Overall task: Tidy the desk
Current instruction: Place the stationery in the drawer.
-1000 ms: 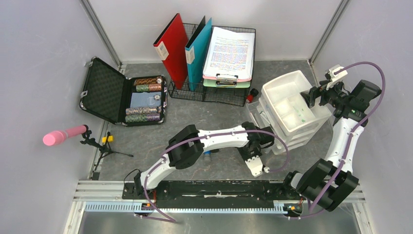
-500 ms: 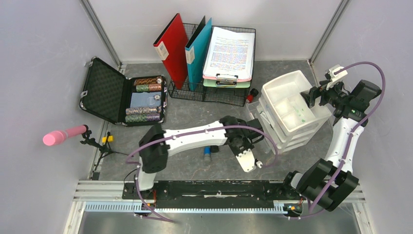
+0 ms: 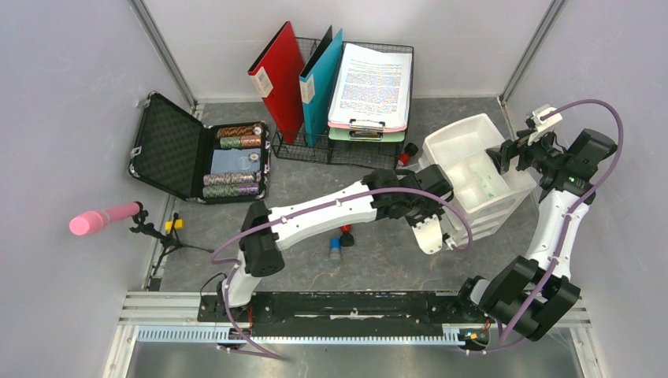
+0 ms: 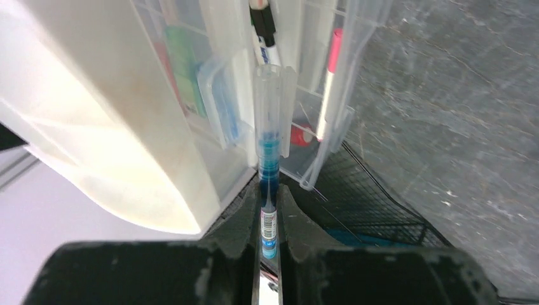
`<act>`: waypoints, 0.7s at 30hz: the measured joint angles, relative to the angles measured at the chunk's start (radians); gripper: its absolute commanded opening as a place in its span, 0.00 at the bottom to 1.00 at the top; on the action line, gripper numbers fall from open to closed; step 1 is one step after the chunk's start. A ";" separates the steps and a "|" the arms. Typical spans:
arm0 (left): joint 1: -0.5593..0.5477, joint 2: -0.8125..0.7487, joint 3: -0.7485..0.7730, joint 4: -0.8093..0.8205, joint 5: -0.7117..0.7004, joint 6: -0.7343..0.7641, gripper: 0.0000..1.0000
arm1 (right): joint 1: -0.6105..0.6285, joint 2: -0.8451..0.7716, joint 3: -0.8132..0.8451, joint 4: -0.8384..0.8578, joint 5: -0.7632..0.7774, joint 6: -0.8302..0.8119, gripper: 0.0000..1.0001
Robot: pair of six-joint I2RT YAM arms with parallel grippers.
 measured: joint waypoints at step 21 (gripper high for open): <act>0.019 0.098 0.000 0.186 0.002 -0.055 0.74 | -0.001 0.000 0.008 -0.018 0.000 -0.007 0.98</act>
